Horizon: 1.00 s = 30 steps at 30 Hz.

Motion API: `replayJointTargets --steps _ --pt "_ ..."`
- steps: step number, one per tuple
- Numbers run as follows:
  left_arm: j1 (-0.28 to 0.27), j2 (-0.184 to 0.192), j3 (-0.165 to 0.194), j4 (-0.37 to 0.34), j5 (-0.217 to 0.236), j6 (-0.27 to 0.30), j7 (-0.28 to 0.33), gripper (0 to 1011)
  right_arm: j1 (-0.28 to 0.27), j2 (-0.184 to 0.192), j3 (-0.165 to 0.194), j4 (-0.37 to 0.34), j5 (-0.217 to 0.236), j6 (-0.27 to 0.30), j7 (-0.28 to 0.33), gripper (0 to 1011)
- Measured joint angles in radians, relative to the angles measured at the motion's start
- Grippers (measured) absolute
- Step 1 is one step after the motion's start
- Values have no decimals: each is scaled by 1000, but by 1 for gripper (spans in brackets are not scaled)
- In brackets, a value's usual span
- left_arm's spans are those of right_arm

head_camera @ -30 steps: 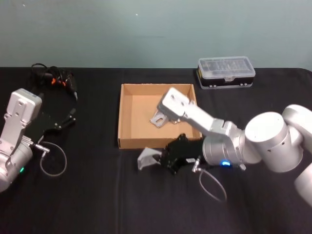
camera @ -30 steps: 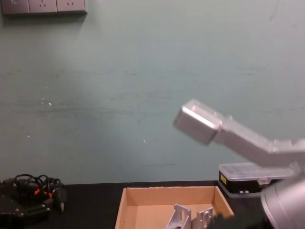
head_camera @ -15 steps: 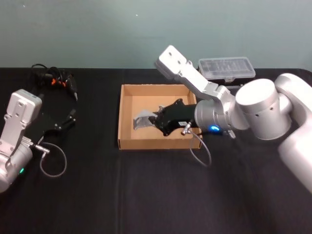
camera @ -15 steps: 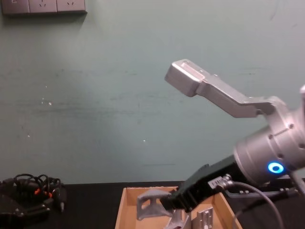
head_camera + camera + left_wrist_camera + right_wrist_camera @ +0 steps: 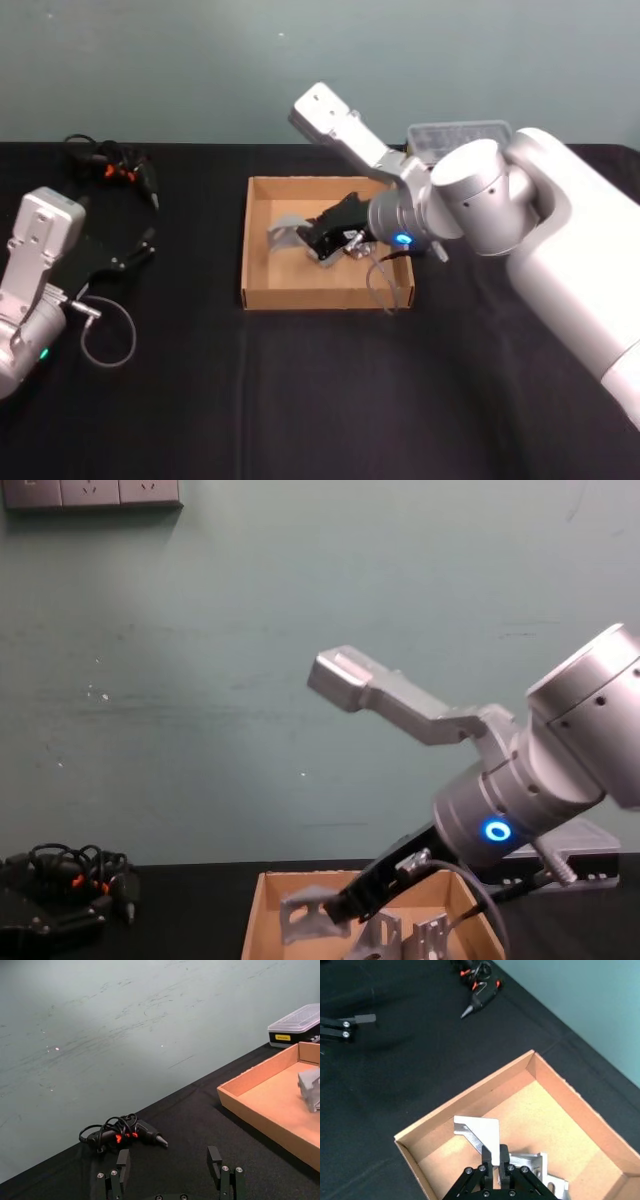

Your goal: Use one hand to pick up the angle iron from the table and place it into the box.

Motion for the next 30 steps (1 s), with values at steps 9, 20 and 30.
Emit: replayJointTargets --steps 9,20,30 --pt "0 0 0 0 0 0 0 1011 35 -45 -18 96 -34 -9 12 72" --pt "0 0 0 0 0 0 0 1011 50 -64 -20 144 -58 -19 22 72" --pt "0 0 0 0 0 0 0 1011 48 -62 -19 137 -56 -19 21 161"
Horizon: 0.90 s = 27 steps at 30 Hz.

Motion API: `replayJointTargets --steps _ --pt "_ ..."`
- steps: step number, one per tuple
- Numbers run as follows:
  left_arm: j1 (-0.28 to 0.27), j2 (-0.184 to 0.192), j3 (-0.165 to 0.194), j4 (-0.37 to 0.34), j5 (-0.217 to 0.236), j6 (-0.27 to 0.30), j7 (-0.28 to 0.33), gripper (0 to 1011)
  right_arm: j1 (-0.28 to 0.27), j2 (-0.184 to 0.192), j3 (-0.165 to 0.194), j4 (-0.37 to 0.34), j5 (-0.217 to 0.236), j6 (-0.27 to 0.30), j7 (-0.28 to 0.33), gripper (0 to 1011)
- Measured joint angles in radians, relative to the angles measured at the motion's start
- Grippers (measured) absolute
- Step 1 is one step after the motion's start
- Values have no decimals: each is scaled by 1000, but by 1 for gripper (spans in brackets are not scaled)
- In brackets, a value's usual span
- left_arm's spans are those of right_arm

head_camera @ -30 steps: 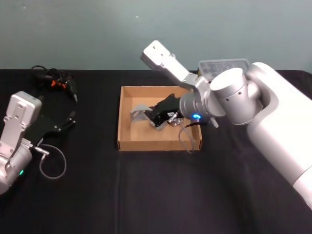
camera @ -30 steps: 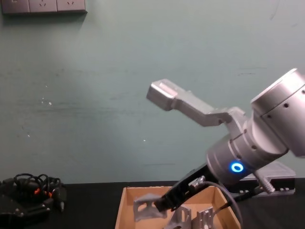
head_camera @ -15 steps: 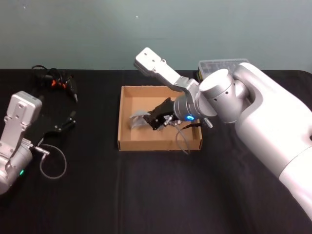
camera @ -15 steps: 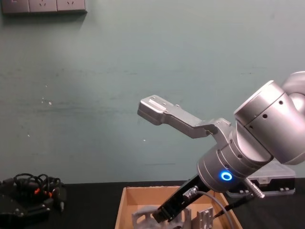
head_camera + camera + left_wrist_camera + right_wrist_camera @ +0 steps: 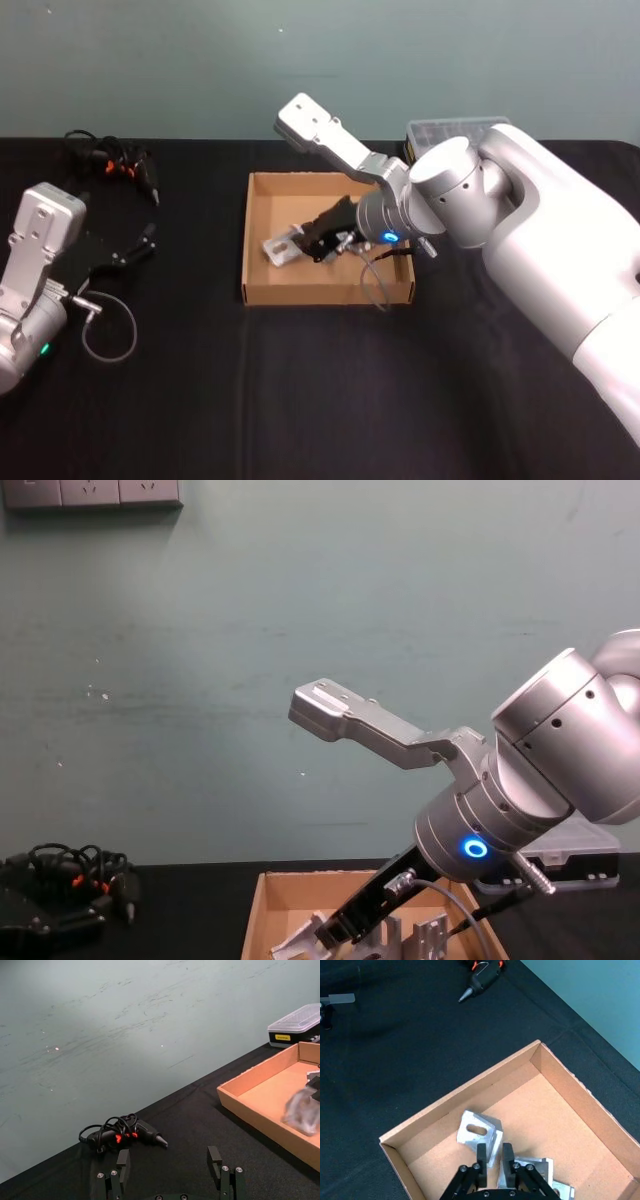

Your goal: Use one hand to pick up the angle iron from the table and place it into the box.

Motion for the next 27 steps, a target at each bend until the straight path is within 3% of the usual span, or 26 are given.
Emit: replayJointTargets --steps 4,11,12,18,22,27 --pt "0 0 0 0 0 0 0 1011 -1 1 0 -2 1 0 0 308" --pt "0 0 0 0 0 0 0 1011 -1 1 0 -3 2 1 0 477" --pt "0 0 0 0 0 0 0 1011 -1 1 0 -3 2 1 0 549" --pt "0 0 0 0 0 0 0 1011 -2 2 0 -4 2 1 -1 748" --pt "0 0 0 0 0 0 0 1011 -2 2 0 -5 3 2 -1 813" --pt "0 0 0 0 0 0 0 1011 -2 2 0 -5 3 2 -1 978"
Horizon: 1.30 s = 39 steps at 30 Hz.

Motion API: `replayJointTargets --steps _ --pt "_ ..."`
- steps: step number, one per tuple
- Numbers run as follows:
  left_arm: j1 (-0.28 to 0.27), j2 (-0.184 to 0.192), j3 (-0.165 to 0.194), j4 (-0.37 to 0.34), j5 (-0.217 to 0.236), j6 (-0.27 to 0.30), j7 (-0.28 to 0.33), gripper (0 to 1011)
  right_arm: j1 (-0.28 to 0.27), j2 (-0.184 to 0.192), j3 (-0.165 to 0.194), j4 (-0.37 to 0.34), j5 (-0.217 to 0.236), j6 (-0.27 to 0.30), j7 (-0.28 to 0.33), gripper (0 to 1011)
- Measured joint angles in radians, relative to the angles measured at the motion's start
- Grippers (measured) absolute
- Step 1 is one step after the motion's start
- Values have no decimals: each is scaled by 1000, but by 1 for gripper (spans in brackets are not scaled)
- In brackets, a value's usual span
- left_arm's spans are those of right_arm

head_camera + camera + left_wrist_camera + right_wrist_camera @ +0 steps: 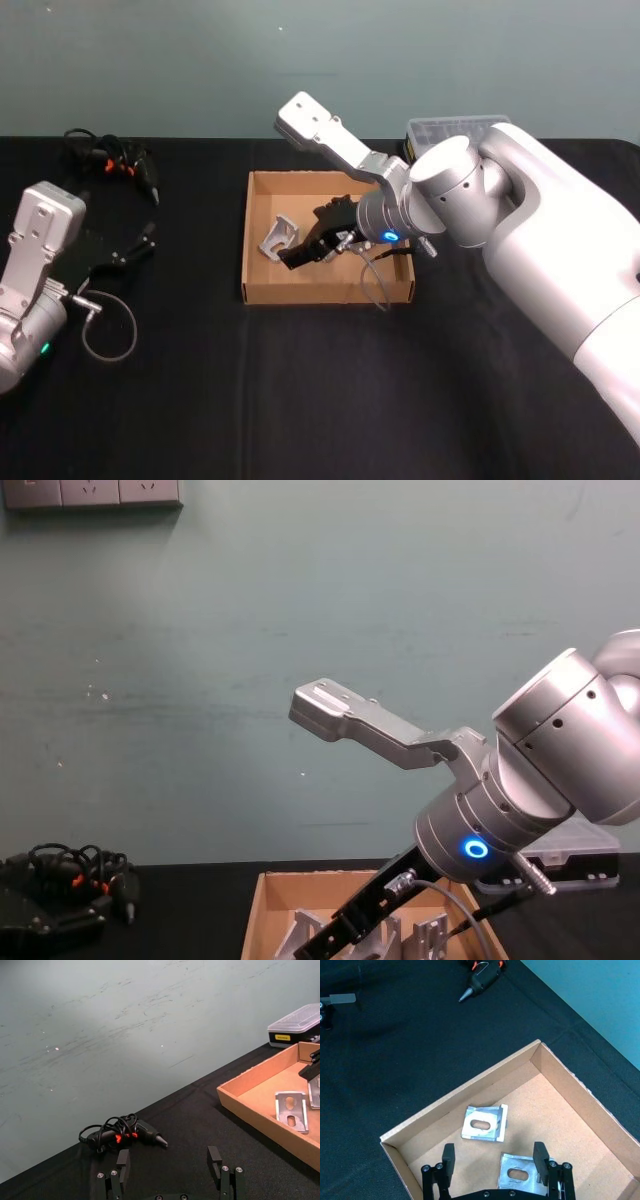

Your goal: Use one hand to pick up the angle iron from the table and place it into the box.

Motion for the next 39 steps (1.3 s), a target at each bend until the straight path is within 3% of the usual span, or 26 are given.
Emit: replayJointTargets --steps 9,14,23,29,39 --pt "0 0 0 0 0 0 0 1011 -22 9 14 -36 -7 -11 -10 1004" --pt "0 0 0 0 0 0 0 1011 -72 26 54 -110 -10 -23 -46 1004" --pt "0 0 0 0 0 0 0 1011 -192 58 148 -270 -6 -70 -138 1004" --pt "0 0 0 0 0 0 0 1011 -301 81 212 -395 -10 -139 -211 1004" --pt "0 0 0 0 0 0 0 1011 -419 74 271 -473 -35 -208 -303 1004"
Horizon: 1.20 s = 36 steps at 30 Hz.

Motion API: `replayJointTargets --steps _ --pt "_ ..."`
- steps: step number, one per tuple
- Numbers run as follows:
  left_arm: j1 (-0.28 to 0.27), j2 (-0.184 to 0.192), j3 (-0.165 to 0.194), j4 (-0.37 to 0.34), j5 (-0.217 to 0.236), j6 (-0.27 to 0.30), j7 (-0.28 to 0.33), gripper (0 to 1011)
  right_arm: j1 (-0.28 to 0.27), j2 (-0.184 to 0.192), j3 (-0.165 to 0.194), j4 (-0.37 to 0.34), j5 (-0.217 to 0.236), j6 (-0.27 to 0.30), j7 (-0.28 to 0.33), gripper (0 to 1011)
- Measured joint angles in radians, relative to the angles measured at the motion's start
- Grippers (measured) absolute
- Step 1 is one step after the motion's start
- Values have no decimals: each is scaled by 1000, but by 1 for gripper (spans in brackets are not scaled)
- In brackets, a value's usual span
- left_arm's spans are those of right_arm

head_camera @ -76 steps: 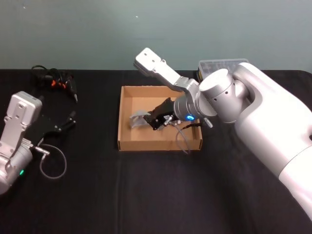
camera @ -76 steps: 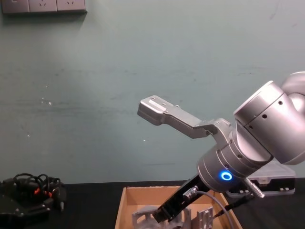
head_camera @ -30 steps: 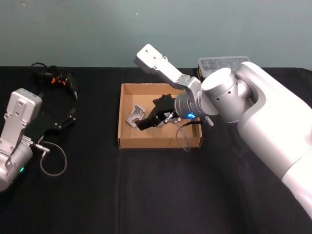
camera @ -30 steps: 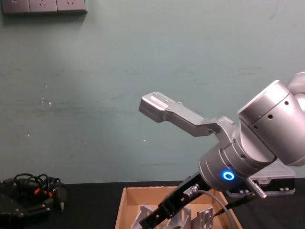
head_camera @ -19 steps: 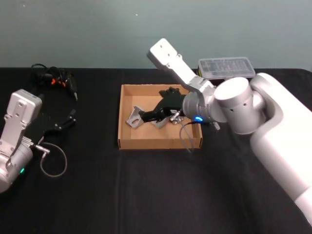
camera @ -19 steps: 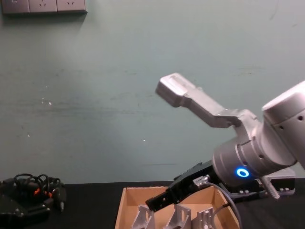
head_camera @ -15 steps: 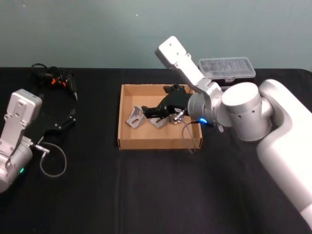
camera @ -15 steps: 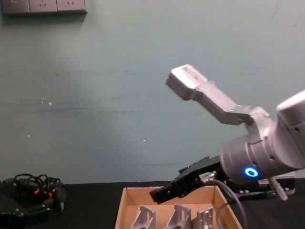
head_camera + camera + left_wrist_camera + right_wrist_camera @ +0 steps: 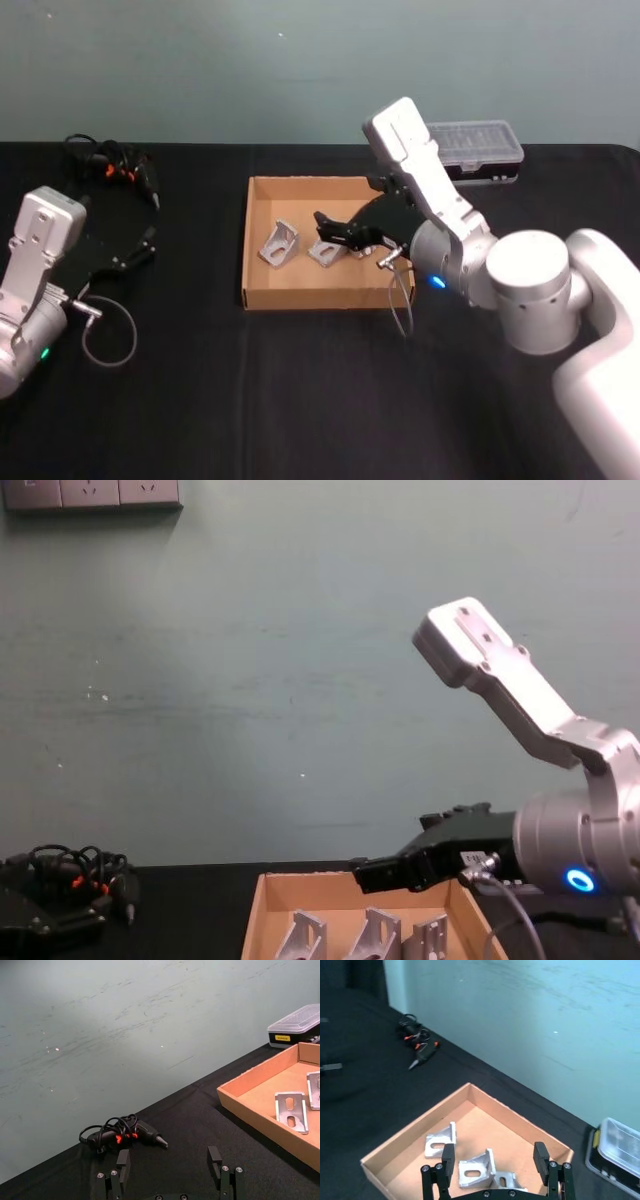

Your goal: Use one hand to pick up the angle iron from the table and place it into the box.

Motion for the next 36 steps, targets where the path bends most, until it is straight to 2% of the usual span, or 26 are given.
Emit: replayJointTargets --steps 6,13,20,36 --pt "0 0 0 0 0 0 0 1011 -58 -22 28 -7 -29 -66 -73 1004" --pt "0 0 0 0 0 0 0 1011 -86 -34 39 -8 -60 -102 -106 1004" --pt "0 0 0 0 0 0 0 1011 -97 -42 45 -2 -82 -110 -110 1004" --pt "0 0 0 0 0 0 0 1011 -97 -41 45 -3 -79 -110 -111 1004"
